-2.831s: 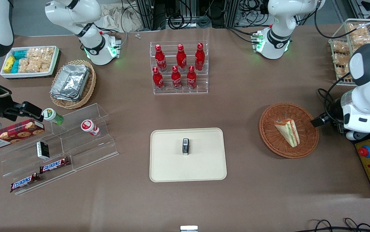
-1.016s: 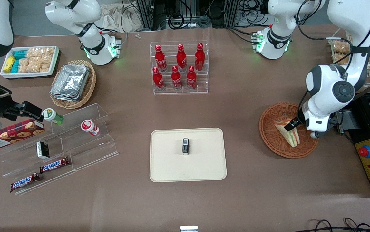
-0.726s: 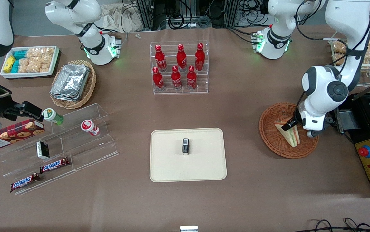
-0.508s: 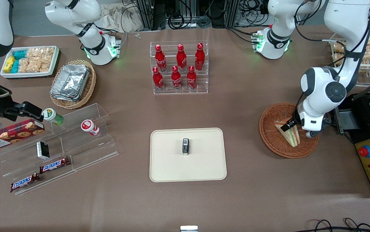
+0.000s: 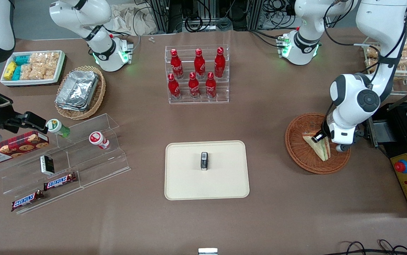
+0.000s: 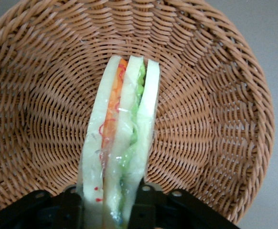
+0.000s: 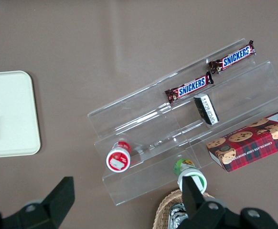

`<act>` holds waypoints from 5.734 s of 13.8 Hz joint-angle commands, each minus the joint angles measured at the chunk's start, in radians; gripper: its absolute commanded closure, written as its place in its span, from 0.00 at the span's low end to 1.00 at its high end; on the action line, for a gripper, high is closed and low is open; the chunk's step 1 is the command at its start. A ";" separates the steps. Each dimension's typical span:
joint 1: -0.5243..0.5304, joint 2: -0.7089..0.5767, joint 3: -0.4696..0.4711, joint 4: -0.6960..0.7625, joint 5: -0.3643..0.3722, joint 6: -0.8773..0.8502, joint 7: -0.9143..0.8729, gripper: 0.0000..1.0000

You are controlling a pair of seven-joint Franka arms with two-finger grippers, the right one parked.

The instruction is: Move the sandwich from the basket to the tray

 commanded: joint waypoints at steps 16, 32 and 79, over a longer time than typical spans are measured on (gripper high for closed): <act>-0.183 -0.078 -0.005 0.690 -0.001 -0.821 0.117 0.83; -0.575 0.482 -0.002 0.848 0.008 -0.331 -0.075 0.81; -0.547 -0.146 0.555 0.492 -0.055 -0.614 0.440 0.00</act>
